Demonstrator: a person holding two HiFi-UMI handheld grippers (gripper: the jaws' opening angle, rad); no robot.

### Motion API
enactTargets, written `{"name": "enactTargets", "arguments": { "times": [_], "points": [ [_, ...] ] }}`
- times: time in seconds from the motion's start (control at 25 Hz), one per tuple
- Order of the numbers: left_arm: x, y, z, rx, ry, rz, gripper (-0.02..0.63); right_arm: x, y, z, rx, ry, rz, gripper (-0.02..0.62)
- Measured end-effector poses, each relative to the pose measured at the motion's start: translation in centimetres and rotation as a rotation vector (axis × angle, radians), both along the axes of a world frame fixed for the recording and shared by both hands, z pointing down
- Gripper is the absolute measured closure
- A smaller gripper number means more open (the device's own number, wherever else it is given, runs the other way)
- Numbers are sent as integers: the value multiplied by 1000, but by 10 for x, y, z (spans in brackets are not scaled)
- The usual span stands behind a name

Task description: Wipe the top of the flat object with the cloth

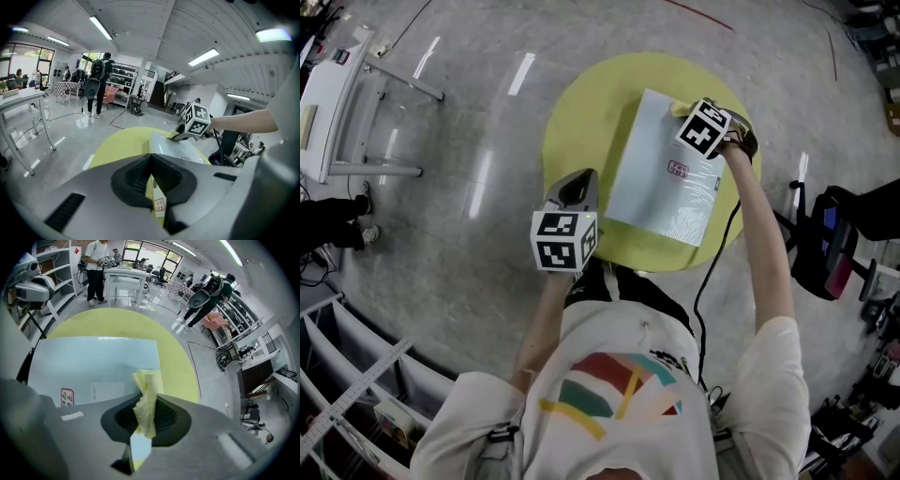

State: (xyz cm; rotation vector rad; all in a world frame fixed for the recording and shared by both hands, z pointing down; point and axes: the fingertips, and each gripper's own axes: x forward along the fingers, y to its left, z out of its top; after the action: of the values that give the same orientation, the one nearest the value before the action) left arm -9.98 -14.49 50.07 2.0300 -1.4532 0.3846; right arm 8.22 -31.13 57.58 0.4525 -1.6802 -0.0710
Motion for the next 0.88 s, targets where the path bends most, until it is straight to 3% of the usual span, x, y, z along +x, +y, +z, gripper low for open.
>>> {"name": "enactTargets", "arguments": {
  "times": [0.88],
  "points": [
    [5, 0, -25, 75, 32, 15, 592, -12, 123, 6, -124, -41, -39, 568]
  ]
}}
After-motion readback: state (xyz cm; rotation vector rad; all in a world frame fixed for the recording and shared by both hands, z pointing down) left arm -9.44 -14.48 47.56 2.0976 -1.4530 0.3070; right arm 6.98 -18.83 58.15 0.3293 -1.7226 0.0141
